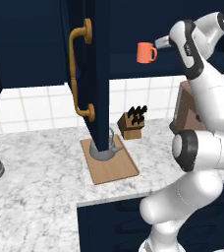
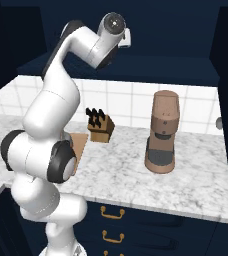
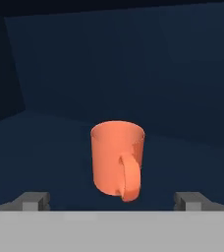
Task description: Pick the kettle from the counter and place it on the tray. Then pick the mug from the cabinet and place it on the tray. Then close the cabinet doors.
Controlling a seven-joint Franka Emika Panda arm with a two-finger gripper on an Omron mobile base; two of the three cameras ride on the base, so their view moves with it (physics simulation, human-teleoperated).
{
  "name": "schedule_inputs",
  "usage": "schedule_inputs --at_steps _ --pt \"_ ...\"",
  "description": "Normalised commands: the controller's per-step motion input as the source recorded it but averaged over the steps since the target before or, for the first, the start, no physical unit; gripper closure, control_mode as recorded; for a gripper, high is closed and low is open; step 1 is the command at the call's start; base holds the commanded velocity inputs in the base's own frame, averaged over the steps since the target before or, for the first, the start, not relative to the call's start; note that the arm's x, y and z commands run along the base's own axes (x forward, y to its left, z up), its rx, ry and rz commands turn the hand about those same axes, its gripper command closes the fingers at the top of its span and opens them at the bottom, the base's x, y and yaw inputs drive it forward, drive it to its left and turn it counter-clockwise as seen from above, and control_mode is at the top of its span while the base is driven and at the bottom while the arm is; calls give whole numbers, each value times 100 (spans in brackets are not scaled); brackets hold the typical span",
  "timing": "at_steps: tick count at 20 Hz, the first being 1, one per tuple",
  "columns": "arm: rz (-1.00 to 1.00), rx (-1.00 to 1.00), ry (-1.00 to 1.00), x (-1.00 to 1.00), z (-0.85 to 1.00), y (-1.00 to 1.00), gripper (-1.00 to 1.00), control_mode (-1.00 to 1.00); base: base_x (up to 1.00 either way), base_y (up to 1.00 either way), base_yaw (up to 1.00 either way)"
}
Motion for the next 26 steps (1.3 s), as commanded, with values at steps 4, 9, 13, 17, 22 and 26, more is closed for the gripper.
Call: schedule_inputs --at_steps 4,9,13,17,22,26 --pt "9 0 8 45 0 -3 -100 -100 0 0 0" --pt "5 0 5 30 -5 0 -100 -100 0 0 0" --pt "5 0 8 28 -19 1 -100 -100 0 0 0" --pt "5 0 8 26 -27 3 -100 -100 0 0 0" --pt "3 -1 6 13 -5 34 -100 -100 0 0 0" --pt "5 -1 9 14 -8 31 -100 -100 0 0 0"
